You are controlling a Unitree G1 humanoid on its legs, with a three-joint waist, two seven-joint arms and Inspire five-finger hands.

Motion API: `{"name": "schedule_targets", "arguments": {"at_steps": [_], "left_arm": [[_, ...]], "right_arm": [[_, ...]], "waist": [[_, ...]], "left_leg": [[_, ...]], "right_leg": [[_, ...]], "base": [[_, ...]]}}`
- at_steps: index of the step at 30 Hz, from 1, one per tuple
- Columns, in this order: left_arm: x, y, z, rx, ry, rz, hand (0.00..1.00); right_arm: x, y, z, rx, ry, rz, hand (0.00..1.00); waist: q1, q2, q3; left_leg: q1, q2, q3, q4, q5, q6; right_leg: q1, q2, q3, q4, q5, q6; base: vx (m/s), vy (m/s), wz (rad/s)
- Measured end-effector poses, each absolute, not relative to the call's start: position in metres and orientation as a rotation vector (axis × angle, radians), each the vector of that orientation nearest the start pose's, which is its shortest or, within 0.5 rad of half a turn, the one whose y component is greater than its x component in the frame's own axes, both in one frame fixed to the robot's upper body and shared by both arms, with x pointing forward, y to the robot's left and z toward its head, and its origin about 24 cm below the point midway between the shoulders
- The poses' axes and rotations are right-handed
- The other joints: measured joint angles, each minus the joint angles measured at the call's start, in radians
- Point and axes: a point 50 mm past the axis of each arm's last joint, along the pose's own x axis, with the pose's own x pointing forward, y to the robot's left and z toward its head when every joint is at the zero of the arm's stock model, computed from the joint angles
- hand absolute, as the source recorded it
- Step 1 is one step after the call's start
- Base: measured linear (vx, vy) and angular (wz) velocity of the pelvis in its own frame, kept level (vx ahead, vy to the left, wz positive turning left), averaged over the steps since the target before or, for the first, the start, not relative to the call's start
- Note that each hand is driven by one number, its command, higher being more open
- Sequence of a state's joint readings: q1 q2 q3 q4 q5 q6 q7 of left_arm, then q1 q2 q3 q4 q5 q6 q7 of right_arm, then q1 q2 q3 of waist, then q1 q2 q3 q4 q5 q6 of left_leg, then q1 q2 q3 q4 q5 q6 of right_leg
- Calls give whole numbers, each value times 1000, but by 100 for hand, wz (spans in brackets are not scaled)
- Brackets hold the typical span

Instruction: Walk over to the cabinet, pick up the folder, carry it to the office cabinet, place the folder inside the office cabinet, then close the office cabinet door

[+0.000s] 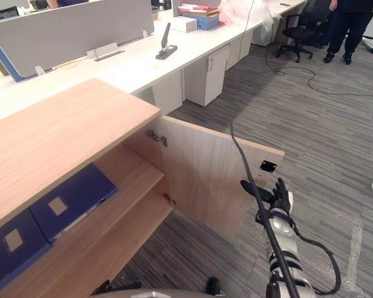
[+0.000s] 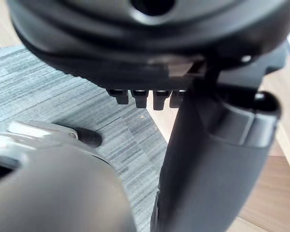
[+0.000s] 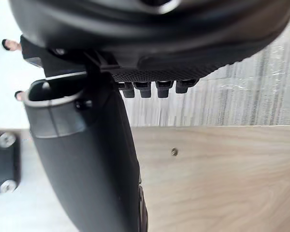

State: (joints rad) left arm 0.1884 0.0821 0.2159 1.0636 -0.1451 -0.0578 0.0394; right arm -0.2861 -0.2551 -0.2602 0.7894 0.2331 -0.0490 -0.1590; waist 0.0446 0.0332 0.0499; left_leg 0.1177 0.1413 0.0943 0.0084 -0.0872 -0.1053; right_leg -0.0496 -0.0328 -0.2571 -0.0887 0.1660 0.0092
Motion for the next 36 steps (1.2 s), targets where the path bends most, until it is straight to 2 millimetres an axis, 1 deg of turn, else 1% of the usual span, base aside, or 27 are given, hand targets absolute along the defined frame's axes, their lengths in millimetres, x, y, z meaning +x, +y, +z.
{"name": "schedule_targets", "arguments": {"at_steps": [2,3,6,8,11,15,19,21,22,23,25,27,28,30,31,32,33,35,36], "left_arm": [[44,214,-167,-140,1166,420,100],[42,214,-167,-140,1168,421,100],[43,214,-167,-142,1167,418,100],[43,214,-167,-142,1166,417,100],[51,214,-166,-143,1146,408,100],[53,213,-165,-148,1136,395,100],[52,213,-165,-150,1138,392,100],[52,214,-165,-149,1139,388,100],[51,214,-166,-150,1140,387,100],[51,213,-166,-152,1143,381,100],[52,214,-166,-145,1141,367,100],[55,214,-165,-126,1140,344,100],[55,214,-165,-126,1139,342,100],[54,214,-166,-127,1148,339,100],[53,214,-166,-127,1151,339,100],[53,213,-167,-124,1155,336,100],[54,213,-167,-123,1155,334,100],[57,213,-166,-121,1146,332,100],[59,213,-166,-119,1144,329,100]], "right_arm": [[278,-271,-24,31,369,-452,100],[284,-269,-18,-16,353,-419,100],[291,-272,-10,-57,341,-398,100],[296,-274,-3,-121,329,-358,100],[299,-278,3,-180,323,-321,100],[302,-276,6,-255,331,-249,100],[305,-267,8,-357,335,-124,100],[303,-259,14,-451,320,1,100],[303,-258,14,-462,319,18,100],[300,-254,15,-501,316,81,100],[295,-248,13,-534,327,172,100],[288,-237,5,-566,359,293,100],[286,-233,3,-574,367,325,100],[275,-215,-3,-593,378,474,100],[271,-210,-4,-595,381,518,100],[263,-199,-9,-591,392,600,100],[259,-193,-11,-592,395,636,100],[242,-171,-22,-644,412,811,100],[237,-165,-24,-665,410,860,100]], "waist": [[3,0,0],[4,1,0],[3,4,2],[-1,11,6],[-3,18,11],[-17,21,13],[-31,23,20],[-43,26,28],[-46,27,28],[-53,29,30],[-54,30,30],[-54,30,30],[-54,30,30],[-54,31,29],[-54,31,29],[-54,31,29],[-53,31,29],[-50,30,29],[-47,30,29]], "left_leg": [[0,-1,-1,1,0,0],[0,-1,-2,1,0,0],[-1,0,-2,1,0,0],[-1,0,0,1,-1,0],[-2,0,1,-1,-1,0],[-3,3,4,0,-2,-1],[-10,15,15,22,-17,-9],[-16,32,28,33,-23,-15],[-16,35,30,33,-23,-15],[-14,43,33,35,-23,-17],[-12,57,34,37,-24,-18],[-10,74,34,40,-24,-21],[-10,77,34,42,-24,-21],[-15,88,36,48,-24,-21],[-16,90,36,49,-23,-20],[-16,95,36,51,-23,-20],[-17,97,37,53,-23,-20],[-20,100,36,53,-21,-16],[-21,100,36,53,-20,-15]], "right_leg": [[0,0,3,0,1,0],[0,0,3,0,1,0],[-2,1,4,0,2,-2],[-4,2,7,3,5,-5],[-7,3,8,3,5,-5],[-9,6,10,2,5,-6],[-11,20,23,0,3,-9],[-18,37,34,0,2,-15],[-19,38,35,0,1,-16],[-19,45,38,0,0,-22],[-21,61,44,2,-2,-33],[-23,80,51,1,-7,-46],[-24,85,55,0,-8,-47],[-36,101,75,0,-8,-48],[-39,104,79,0,-8,-48],[-41,110,84,0,-8,-48],[-41,113,86,0,-8,-48],[-43,117,90,0,-8,-48],[-44,117,91,0,-8,-48]], "base": [[-48,40,0],[-14,31,0],[5,46,-1],[19,52,-4],[14,48,-2],[-5,40,-3],[-26,21,-12],[-16,-16,-17],[-2,-16,-15],[10,-28,-14],[13,-52,-17],[3,-58,-16],[-2,-47,-22],[-2,-41,-29],[1,-36,-23],[0,-28,-12],[-1,-32,-4],[-6,-9,2],[-17,-3,5]]}}
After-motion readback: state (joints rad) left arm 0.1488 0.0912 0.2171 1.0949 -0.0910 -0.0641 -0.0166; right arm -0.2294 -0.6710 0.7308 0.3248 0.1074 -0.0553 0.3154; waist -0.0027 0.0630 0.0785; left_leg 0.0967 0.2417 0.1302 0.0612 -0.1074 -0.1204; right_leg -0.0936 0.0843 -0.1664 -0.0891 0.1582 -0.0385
